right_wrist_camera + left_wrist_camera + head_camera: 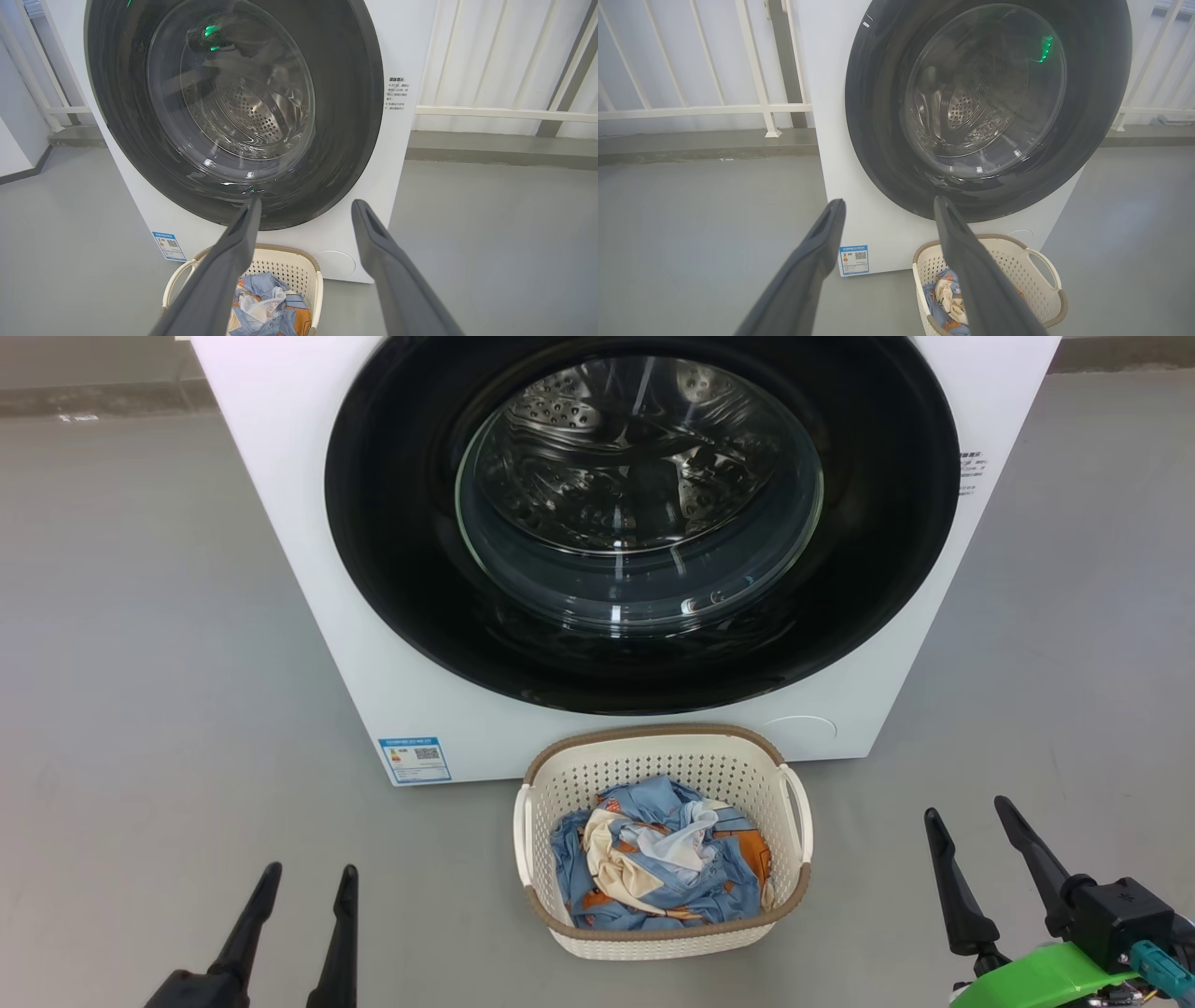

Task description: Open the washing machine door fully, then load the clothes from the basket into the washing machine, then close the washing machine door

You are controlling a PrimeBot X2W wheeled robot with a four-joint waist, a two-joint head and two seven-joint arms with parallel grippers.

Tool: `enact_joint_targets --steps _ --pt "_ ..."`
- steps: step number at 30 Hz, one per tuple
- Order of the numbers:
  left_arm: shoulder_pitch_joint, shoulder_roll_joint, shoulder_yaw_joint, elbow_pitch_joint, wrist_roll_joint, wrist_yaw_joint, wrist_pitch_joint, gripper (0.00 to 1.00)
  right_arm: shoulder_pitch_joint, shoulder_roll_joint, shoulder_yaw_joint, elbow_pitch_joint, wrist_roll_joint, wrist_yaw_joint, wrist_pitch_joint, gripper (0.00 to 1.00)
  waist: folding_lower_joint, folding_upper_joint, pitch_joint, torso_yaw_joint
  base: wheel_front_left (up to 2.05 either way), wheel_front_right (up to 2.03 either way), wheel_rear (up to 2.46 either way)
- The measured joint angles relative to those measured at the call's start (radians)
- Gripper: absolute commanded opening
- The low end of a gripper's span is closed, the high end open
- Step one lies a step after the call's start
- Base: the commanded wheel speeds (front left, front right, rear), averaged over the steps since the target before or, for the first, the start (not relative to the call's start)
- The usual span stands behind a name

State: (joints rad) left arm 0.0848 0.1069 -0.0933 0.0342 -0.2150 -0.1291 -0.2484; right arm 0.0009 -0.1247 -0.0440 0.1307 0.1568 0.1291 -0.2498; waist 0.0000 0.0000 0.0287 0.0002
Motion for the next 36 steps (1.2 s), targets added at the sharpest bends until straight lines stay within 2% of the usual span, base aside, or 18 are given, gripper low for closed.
enact_joint_targets --steps 18,36 --pt "0.0 0.0 0.004 -0.006 0.0 0.0 0.0 1.0 0.0 0.004 -0.002 0.0 -0.004 0.0 0.0 1.0 0.0 0.0 0.002 -0.003 0.15 0.15 -0.3" --pt "0.0 0.001 0.004 -0.013 0.0 0.0 -0.003 1.0 0.0 0.006 -0.002 0.0 -0.004 0.0 0.0 1.0 0.0 0.0 0.016 -0.01 1.11 1.11 -2.22"
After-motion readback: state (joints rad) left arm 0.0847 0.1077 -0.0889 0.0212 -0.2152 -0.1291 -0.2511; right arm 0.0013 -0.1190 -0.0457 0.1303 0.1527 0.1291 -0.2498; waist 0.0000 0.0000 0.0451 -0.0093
